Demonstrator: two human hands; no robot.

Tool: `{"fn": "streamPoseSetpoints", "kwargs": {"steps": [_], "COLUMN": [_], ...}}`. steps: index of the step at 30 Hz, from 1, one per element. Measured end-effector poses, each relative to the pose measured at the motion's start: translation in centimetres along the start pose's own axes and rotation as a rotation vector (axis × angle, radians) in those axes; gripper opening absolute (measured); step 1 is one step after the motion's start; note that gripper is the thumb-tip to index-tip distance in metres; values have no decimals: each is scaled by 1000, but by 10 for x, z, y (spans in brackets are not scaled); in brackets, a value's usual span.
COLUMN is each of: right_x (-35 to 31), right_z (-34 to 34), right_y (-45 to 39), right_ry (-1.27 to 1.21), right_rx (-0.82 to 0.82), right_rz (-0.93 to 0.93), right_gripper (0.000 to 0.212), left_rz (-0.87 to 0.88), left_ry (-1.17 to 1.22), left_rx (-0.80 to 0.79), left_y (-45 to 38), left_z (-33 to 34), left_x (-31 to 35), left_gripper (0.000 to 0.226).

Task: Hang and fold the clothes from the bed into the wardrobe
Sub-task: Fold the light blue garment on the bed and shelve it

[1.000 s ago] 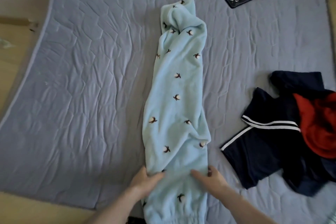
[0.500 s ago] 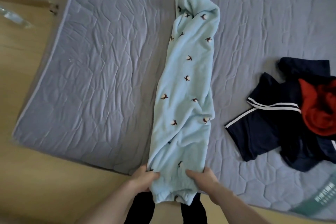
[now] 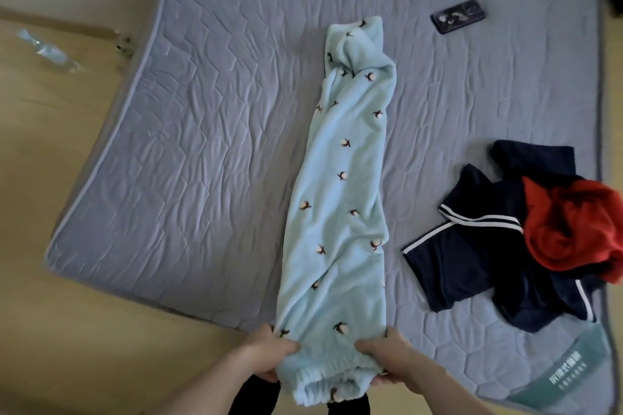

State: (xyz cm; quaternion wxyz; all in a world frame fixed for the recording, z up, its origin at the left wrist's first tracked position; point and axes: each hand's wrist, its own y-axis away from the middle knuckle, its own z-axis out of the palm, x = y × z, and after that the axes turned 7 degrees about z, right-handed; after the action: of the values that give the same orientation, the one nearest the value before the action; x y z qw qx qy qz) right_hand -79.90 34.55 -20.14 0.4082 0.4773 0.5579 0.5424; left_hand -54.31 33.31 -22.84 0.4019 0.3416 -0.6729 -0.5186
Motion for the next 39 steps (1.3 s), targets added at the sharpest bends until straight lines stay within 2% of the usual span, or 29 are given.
{"fn": "streamPoseSetpoints", "kwargs": {"steps": [3, 6, 9, 12, 13, 16, 19, 21, 23, 25, 27, 31, 34, 36, 39], "right_x": [-33, -79, -129, -177, -191, -228, -244, -242, -233, -219, -206, -195, -192, -192, -186], "right_z": [-16, -33, -52, -71, -78, -90, -91, -89, -85, -78, -70, -61, -59, -58, -61], "right_y": [9, 17, 24, 28, 29, 29, 21, 10, -8, -29, -49, -79, -98, -105, -110], "right_ry": [-84, -155, -236, -360, -407, -575, -666, -584, -381, -181, -117, -182, -349, -413, -454], "right_rx": [115, 185, 227, 227, 231, 243, 251, 329, 445, 504, 491, 426, 315, 234, 196], "right_rz": [-72, -161, -215, -292, -323, -424, -531, -544, -508, -446, -391, -285, -230, -201, -180], "right_gripper": [56, 56, 40, 18, 16, 20, 34, 53, 67, 75, 79, 88, 80, 72, 61], "left_rz": [98, 274, 400, 509, 529, 554, 622, 602, 539, 475, 414, 312, 256, 265, 236], "left_ry": [51, 64, 33, 140, 191, 391, 480, 431, 251, 34, -25, 74, 248, 268, 270], "left_rx": [127, 208, 248, 303, 310, 232, 147, 203, 322, 385, 396, 306, 262, 251, 238], "left_y": [1, -4, -9, -21, -24, -32, -40, -52, -71, -91, -107, -133, -140, -141, -139], "left_z": [-10, -25, -43, -62, -67, -83, -94, -94, -91, -87, -82, -63, -49, -44, -44], "left_x": [34, 82, 139, 198, 217, 262, 278, 272, 255, 231, 211, 192, 195, 199, 197], "left_gripper": [51, 45, 39, 26, 27, 63, 68, 59, 55, 60, 67, 78, 89, 87, 73]}}
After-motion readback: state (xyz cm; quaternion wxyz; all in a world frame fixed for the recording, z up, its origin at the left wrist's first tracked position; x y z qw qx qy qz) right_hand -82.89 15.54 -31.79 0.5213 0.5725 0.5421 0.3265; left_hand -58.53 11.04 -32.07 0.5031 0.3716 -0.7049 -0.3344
